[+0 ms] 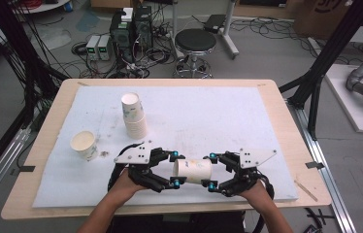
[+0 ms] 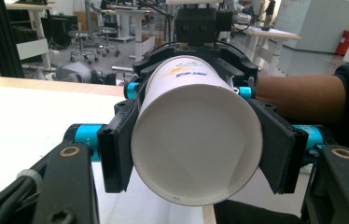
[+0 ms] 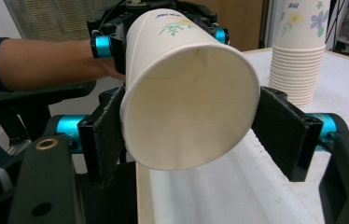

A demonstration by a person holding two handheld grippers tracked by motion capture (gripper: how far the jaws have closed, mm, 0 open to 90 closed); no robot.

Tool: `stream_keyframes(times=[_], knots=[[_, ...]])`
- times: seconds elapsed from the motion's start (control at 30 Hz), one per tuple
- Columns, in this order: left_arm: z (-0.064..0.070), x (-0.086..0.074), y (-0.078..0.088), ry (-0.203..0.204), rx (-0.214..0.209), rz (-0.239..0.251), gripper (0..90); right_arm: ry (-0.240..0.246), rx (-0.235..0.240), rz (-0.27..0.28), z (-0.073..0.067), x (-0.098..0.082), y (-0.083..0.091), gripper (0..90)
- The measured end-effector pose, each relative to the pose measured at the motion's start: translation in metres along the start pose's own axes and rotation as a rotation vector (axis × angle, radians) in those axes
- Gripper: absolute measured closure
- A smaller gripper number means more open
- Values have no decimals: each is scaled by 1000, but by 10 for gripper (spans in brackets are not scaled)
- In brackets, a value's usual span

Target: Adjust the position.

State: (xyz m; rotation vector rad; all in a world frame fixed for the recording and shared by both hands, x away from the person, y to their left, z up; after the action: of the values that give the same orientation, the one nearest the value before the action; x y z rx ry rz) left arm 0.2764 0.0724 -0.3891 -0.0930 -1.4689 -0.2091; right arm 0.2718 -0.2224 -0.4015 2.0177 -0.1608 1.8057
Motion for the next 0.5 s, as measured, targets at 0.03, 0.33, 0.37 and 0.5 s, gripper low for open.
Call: stream_keyframes(times=[0.03,0.33,0.37,0.5], knots=[[0,0,0,-1,0,8,371,-6,2,6,-1,0,0,292],[1,-1,2,7,14,12,367,-12,2,21,0,0,0,325],[1,-1,2,7,14,12,362,-15,3,20,0,0,0,325],[0,-3,-1,59,43,-30,236,-33,10,6,1,0,1,328]])
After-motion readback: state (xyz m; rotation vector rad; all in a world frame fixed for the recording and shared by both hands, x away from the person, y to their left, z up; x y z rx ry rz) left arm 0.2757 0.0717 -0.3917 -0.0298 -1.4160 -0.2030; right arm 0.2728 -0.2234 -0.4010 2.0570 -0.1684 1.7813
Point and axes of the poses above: each handheld gripper's, and its own axes: y roughly backward along the jaws, x roughly out of its top, z roughly to its right, the point moved 1 cm from there along -y, roughly forward along the jaws, and after that the axes turned 14 degrees about -x, right-handed, at the moved point
